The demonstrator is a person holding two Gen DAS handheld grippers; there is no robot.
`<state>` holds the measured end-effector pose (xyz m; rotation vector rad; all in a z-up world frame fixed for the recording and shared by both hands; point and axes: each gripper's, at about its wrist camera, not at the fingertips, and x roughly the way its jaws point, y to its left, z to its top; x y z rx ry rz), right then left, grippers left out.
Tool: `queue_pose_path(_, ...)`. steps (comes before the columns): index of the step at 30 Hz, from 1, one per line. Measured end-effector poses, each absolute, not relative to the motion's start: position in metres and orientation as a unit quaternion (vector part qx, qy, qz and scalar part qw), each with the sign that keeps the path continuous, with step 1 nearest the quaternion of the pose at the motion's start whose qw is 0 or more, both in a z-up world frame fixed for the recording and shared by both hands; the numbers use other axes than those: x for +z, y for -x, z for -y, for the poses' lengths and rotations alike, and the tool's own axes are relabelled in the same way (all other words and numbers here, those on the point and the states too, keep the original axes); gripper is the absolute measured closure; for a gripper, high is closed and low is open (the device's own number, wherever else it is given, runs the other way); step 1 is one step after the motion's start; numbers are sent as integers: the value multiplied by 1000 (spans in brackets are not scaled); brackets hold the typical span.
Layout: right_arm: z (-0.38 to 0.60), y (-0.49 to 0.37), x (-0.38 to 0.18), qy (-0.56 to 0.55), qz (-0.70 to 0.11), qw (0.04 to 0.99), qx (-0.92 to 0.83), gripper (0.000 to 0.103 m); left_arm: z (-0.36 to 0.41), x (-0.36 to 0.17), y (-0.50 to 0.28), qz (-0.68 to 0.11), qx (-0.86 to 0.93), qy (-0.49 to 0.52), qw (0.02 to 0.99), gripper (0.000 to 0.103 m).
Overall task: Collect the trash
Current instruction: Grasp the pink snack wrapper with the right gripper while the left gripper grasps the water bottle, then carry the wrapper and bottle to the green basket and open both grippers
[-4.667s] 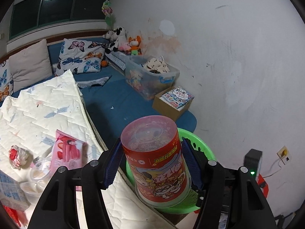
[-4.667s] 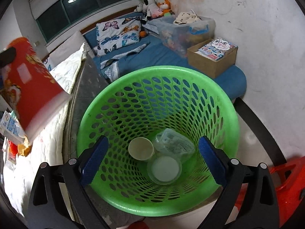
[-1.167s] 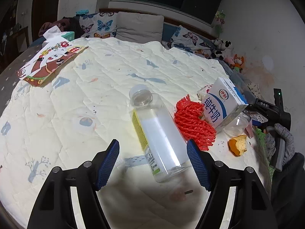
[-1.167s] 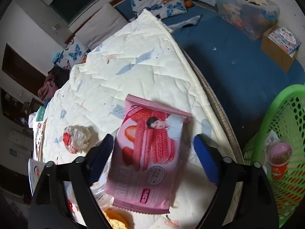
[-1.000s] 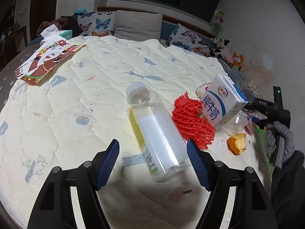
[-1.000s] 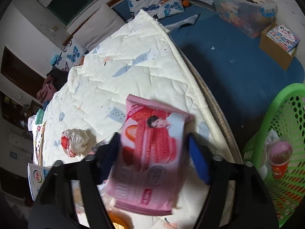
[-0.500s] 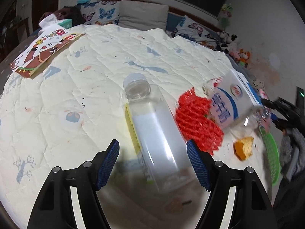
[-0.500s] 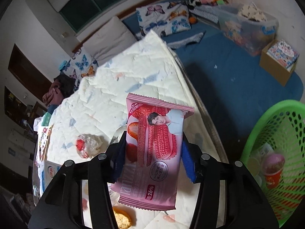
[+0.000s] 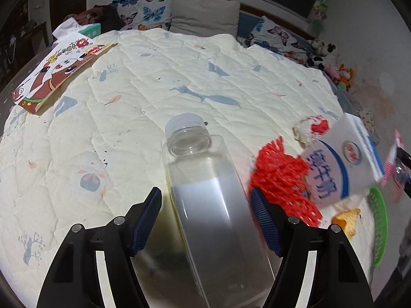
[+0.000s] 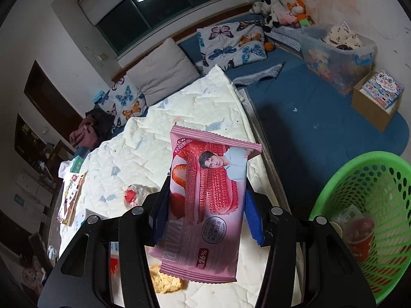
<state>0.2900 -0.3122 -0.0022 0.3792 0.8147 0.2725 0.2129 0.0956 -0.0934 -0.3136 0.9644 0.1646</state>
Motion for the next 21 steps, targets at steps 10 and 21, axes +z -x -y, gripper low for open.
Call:
queue_pose_path(10, 321, -258, 11, -166, -371, 903, 136, 51, -96, -99, -233, -476, 91, 136, 864, 40)
queue_pose_path(21, 333, -221, 13, -142, -366, 911, 125, 51, -103, -81, -203, -442, 75, 156, 880, 43)
